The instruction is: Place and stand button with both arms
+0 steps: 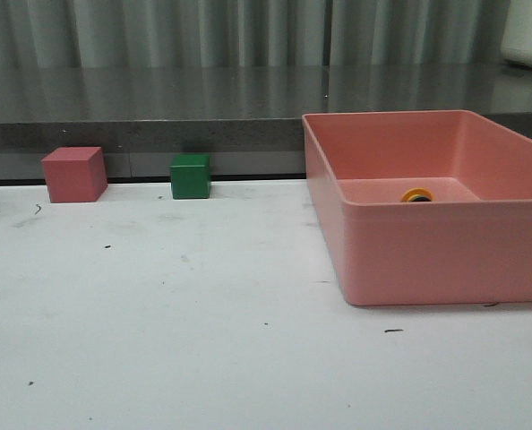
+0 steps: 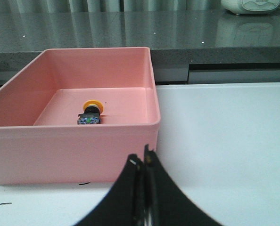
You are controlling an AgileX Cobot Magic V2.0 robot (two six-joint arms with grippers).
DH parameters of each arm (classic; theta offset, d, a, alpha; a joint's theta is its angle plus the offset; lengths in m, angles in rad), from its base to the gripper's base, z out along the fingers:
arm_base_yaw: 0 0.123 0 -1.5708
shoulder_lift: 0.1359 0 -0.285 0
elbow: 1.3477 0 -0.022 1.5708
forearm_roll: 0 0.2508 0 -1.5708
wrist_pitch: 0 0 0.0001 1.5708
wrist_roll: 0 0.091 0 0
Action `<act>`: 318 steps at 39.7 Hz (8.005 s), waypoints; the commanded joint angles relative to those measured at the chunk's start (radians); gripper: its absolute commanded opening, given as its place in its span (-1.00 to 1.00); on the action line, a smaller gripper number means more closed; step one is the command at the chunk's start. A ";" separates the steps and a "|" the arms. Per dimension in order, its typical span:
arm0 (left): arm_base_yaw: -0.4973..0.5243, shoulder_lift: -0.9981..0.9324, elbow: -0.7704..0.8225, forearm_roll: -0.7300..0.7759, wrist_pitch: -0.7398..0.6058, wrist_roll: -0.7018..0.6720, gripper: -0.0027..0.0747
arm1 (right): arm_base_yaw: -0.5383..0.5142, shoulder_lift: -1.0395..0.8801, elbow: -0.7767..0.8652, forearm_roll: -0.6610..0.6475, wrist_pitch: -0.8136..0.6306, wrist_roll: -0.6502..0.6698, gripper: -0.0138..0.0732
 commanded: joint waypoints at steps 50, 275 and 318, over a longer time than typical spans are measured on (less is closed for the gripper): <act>0.001 -0.021 0.015 -0.010 -0.094 -0.008 -0.98 | -0.004 -0.019 -0.004 0.000 -0.070 -0.009 -0.84; 0.001 0.444 -0.510 -0.057 -0.011 -0.008 0.81 | 0.797 2.334 -2.129 0.092 0.711 0.631 -0.18; 0.001 0.444 -0.510 -0.057 -0.011 -0.008 0.81 | 0.768 2.010 -2.208 0.033 0.967 0.139 -0.83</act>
